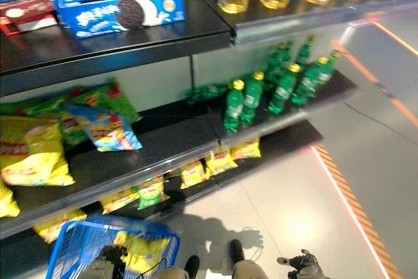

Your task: Pick up the snacks into the basket

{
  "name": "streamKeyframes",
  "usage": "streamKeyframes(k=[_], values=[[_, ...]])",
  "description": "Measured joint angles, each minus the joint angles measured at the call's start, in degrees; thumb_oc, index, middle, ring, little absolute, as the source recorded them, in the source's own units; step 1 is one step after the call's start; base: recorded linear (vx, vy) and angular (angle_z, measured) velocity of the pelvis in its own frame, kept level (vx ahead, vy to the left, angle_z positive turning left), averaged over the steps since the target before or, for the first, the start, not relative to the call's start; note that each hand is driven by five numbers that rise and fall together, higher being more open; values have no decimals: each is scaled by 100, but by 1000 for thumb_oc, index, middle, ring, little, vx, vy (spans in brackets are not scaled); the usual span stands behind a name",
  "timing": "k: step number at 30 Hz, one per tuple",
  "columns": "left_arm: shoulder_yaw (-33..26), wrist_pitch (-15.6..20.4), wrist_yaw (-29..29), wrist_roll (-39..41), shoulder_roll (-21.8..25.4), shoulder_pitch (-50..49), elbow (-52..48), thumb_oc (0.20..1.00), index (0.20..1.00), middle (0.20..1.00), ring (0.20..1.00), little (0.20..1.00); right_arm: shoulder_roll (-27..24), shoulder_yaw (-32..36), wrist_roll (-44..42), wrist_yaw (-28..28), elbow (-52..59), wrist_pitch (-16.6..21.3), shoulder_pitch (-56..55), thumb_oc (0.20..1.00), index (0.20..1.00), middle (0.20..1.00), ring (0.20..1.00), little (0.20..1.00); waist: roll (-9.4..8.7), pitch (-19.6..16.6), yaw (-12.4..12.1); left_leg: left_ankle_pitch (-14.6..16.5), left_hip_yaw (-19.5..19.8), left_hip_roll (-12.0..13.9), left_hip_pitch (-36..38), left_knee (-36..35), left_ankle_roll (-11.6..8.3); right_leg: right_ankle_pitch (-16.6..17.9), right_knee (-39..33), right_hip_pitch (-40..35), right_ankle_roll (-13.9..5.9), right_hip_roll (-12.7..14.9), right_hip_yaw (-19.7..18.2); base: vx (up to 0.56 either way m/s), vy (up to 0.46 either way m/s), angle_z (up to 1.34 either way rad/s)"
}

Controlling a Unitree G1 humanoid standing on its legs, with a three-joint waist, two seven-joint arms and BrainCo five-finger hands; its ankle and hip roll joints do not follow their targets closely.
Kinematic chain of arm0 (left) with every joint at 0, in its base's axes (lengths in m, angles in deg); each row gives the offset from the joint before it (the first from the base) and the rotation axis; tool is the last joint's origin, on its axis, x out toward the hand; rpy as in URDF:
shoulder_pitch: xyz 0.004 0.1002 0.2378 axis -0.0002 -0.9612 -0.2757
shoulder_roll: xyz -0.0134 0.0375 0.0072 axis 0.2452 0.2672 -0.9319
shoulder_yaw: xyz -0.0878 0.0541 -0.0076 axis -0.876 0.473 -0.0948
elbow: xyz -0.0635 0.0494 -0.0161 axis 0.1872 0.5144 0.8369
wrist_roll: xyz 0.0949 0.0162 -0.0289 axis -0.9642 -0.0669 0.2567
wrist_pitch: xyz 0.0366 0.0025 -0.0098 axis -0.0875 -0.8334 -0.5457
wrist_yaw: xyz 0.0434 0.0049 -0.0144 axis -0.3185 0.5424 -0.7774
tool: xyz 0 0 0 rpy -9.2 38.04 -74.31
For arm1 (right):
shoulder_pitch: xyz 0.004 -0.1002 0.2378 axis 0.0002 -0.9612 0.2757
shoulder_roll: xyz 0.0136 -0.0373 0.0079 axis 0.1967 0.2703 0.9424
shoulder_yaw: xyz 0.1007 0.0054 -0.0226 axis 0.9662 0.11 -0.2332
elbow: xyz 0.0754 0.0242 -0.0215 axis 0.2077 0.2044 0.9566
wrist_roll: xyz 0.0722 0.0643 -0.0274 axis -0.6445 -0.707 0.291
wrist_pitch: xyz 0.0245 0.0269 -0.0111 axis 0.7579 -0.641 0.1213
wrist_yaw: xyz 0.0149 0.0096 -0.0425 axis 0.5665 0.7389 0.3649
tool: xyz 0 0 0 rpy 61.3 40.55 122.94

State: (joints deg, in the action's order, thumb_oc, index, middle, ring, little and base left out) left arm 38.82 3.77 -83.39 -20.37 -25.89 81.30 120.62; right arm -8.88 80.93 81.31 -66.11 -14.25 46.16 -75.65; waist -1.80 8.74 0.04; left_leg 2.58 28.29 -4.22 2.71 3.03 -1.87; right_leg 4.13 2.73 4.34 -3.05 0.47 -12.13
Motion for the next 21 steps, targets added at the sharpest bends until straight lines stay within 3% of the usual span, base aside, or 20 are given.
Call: streamKeyframes(k=[1, 2, 4, 6, 7, 8, 9, 10, 11, 13, 15, 16, 21], values=[[-14, -13, -2, 10, -160, -112, 9, 200, 200, 200, 200, 200, -77, -39, 37, -7, 282, 27, -3, 1000, 1000, 1000, 1000, 1000, 114, 10, -49, 118, -54, 180, 25, 41, -168, -113, 111, 53, 191, -100, 319, -89, -302, 67], [-19, -40, -14, 37, -251, -167, 47, 200, 200, 200, 200, 200, -123, -37, 70, -10, 433, 62, 131, 1000, 1000, 1000, 1000, 1000, 260, 36, -116, 112, -178, 244, -137, 193, -187, -122, 141, -19, 243, -178, 411, -109, -446, 101], [-83, -27, -75, 72, -383, -133, -33, 200, 200, 200, 200, 200, -317, -159, 112, -9, 1231, 176, -11, 1000, 1000, 1000, 1000, 1000, 231, 158, -45, 53, -150, 201, -576, 584, -321, -210, 248, 161, 457, -103, 966, -82, -316, 130], [-160, -24, -144, 162, -364, -186, -50, 200, 200, 200, 200, 200, -382, -149, 103, -19, 1546, 207, 67, 1000, 1000, 1000, 1000, 1000, 311, 224, -219, -177, -235, 250, -745, 589, -372, -245, 313, 209, 580, -191, 1294, -136, -313, 97], [-242, -37, -194, 271, -379, -186, -63, 200, 200, 200, 200, 200, -473, -61, 95, -40, 2055, 299, -85, 1000, 1000, 1000, 1000, 1000, 286, 293, -83, -274, -402, 280, -827, 474, -378, -292, 257, 211, 622, -102, 1591, -189, -290, 153], [-375, -65, -247, 305, -398, -118, 31, 200, 200, 200, 200, 200, -498, 137, 54, -91, 2492, 325, -175, 1000, 1000, 1000, 1000, 1000, 305, 367, 29, -94, -1740, 447, -994, 508, -13, -235, 150, 203, 766, 0, 2145, -164, -212, 180], [-427, -83, -277, 305, -401, -61, 56, 200, 200, 200, 200, 200, -503, 246, 1, -145, 2736, 342, -234, 1000, 1000, 1000, 1000, 1000, 283, 415, 148, 22, -2470, 598, -1157, 704, 49, -308, 99, 181, 814, 44, 2242, -116, -135, 159], [-461, -139, -324, 305, -348, -58, -1, 200, 200, 200, 200, 200, -485, 263, -60, -204, 2817, 439, -230, 1000, 1000, 1000, 1000, 1000, 215, 445, 205, 114, -2863, 554, -1155, 927, -78, -391, 181, 264, 779, 141, 2393, -79, -97, 99], [-476, -193, -352, 303, -324, -153, 4, 200, 200, 200, 200, 200, -467, 258, -125, -221, 2880, 469, -197, 1000, 1000, 1000, 1000, 1000, 139, 482, 139, 229, -2897, 473, -984, 1140, -155, -355, 200, 280, 854, 226, 2559, -77, -98, 78], [-495, -248, -355, 303, -338, -238, 5, 200, 200, 200, 200, 200, -421, 281, -183, -245, 3008, 502, -282, 1000, 1000, 1000, 1000, 1000, 86, 480, 95, 263, -2844, 383, -705, 1111, -204, -392, 187, 231, 752, 308, 2666, 16, 3, 60], [-482, -311, -364, 300, -414, -337, 3, 200, 200, 200, 200, 200, -357, 357, -258, -252, 3015, 506, -467, 1000, 1000, 1000, 1000, 1000, 197, 433, 200, 171, -2772, 486, -204, 303, -73, -440, 277, 210, 642, 231, 2639, -26, 46, 85], [-389, -321, -372, 300, -500, -387, -17, 200, 200, 200, 200, 200, -350, 430, -303, -253, 3000, 492, -530, 1000, 1000, 1000, 1000, 1000, 363, 435, 208, 205, -2697, 566, 66, -205, -37, -449, 374, 249, 548, 131, 2551, -47, 49, 66], [-240, -424, -422, 279, -488, -725, -263, 200, 200, 200, 200, 200, -87, 441, -317, -254, 3034, 490, -598, 1000, 1000, 1000, 1000, 1000, 295, 327, 46, 31, -2771, 411, 116, -375, 128, -215, 160, 162, 375, 255, 2404, -57, 106, 8]])
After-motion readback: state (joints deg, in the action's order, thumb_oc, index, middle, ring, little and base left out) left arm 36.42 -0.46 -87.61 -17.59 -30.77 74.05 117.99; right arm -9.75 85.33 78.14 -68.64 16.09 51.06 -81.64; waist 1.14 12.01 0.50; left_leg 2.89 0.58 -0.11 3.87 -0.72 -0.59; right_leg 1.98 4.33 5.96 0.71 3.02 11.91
